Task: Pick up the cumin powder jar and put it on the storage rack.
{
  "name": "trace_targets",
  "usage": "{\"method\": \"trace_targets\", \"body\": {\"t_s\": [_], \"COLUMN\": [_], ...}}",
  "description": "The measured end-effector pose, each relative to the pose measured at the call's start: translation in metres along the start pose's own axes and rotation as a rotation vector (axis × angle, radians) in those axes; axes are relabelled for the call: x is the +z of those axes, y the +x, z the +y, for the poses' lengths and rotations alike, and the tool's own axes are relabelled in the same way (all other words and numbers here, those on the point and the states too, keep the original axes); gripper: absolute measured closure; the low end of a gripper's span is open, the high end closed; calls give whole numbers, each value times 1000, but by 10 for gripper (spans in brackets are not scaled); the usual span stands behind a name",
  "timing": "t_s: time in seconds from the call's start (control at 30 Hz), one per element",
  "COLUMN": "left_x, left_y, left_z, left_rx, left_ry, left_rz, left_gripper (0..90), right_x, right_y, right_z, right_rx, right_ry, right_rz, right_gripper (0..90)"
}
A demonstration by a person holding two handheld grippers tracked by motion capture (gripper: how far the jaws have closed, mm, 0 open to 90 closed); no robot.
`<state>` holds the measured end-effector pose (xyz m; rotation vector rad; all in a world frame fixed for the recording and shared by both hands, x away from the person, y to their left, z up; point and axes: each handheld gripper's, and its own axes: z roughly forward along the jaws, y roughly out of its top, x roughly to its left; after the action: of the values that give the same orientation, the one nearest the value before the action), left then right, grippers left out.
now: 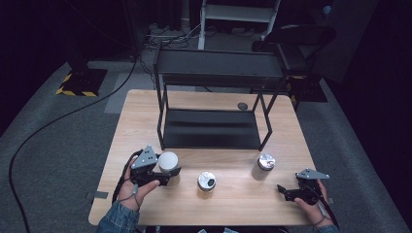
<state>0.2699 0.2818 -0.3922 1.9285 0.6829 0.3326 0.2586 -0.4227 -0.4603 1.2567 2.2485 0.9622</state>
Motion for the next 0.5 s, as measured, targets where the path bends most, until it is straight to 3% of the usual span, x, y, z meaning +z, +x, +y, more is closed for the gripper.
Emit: {"method": "trace_targets", "body": {"t_s": [0.5], "left_x": [11], "left_y": [16], "left_z": [28], "left_rx": [-2], "left_ry": [13], "left_rz": [45], "left_gripper": [332], "right_x": [0], "right_y": [-1], "right_z": [0], "right_rx": [-4], "right_ry": [0], "right_rz": [3], "right_gripper": [8]}}
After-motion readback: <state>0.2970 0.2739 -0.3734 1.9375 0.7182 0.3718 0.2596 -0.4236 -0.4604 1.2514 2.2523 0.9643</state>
